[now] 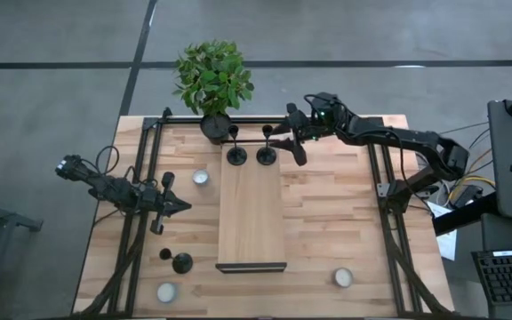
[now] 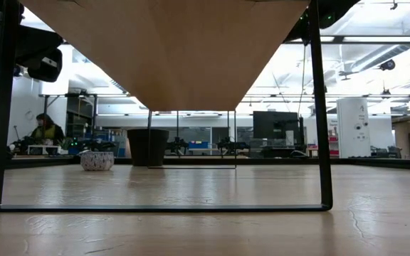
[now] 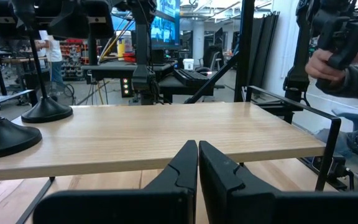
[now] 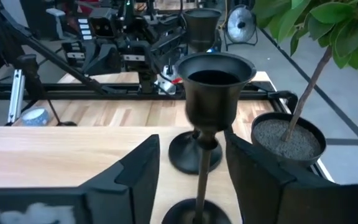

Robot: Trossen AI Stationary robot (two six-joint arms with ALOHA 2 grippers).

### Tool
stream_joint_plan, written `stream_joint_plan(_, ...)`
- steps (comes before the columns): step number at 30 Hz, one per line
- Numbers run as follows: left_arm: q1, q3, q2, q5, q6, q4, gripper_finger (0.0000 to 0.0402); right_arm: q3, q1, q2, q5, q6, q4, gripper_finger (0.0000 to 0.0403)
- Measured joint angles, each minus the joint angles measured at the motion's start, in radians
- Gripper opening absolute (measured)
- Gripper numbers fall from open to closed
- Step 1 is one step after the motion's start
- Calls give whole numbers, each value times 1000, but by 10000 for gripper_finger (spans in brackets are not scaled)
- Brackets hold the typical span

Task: Pick & Place candle stick holders
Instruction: Put the pink scented candle on the shelf

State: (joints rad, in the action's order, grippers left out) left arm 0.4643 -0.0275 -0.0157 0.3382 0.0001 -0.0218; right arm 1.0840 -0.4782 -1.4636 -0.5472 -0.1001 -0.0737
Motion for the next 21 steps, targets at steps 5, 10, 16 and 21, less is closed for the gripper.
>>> stream_joint_plan(5,0,0,0,0,0,0,14,0,0,60,0,-34,124,204)
stream_joint_plan(10,0,0,0,0,0,0,14,-2,1,123,0,-54,218,213)
stream_joint_plan(16,0,0,0,0,0,0,14,-24,17,202,0,-48,323,215)
stream_joint_plan(21,0,0,0,0,0,0,14,-87,67,264,-1,-10,329,215)
